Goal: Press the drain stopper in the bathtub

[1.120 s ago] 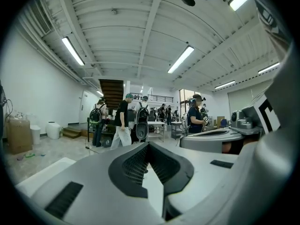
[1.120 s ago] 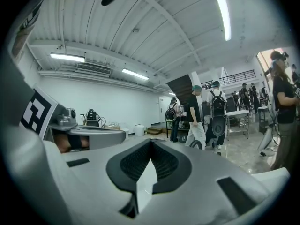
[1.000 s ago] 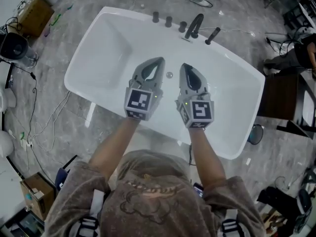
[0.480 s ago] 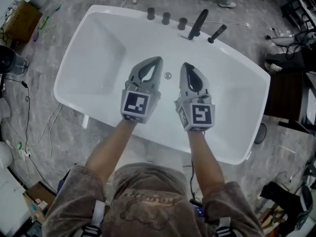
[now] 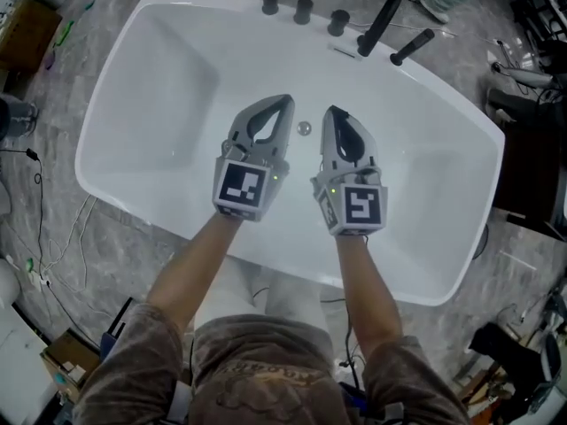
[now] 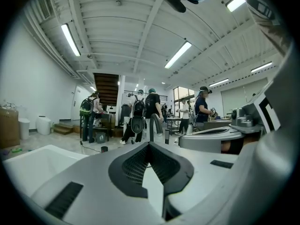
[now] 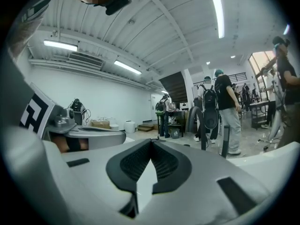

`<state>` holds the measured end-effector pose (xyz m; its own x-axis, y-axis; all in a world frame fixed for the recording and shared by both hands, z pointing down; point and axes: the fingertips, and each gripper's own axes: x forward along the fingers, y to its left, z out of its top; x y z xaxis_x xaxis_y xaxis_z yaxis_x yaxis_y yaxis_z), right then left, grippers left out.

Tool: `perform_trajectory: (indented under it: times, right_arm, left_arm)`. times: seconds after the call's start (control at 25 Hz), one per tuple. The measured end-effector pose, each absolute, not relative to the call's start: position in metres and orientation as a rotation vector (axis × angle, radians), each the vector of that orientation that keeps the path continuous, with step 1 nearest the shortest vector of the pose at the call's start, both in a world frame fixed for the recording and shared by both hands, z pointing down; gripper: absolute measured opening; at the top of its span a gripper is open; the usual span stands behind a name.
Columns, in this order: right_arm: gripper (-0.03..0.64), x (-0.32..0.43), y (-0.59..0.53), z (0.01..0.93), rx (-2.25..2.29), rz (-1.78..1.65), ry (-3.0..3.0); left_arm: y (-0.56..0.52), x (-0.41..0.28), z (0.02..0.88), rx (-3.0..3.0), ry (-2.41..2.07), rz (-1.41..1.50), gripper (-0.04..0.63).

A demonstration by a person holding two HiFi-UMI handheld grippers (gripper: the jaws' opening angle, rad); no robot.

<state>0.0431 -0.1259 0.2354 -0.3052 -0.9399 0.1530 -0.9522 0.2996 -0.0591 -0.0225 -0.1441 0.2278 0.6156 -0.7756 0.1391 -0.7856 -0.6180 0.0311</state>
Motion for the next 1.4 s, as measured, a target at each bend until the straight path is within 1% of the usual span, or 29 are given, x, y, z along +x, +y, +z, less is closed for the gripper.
perform_trajectory:
  times: [0.4, 0.76, 1.4]
  right_arm:
    - [-0.002, 0.048, -0.15, 0.324, 1.84, 0.232, -2.419]
    - [-0.002, 0.04, -0.152, 0.383, 1.825, 0.218, -2.411]
    - [-0.002, 0.045, -0.174, 0.485, 1.798, 0.26, -2.407]
  left_arm:
    - [-0.165, -0.023, 0.317, 2.756, -1.292, 0.183, 0.0]
    - [-0.175, -0.027, 0.372, 2.759, -1.292, 0.158, 0.002]
    - [-0.197, 0.0, 0.456, 2.82, -1.233, 0.136, 0.001]
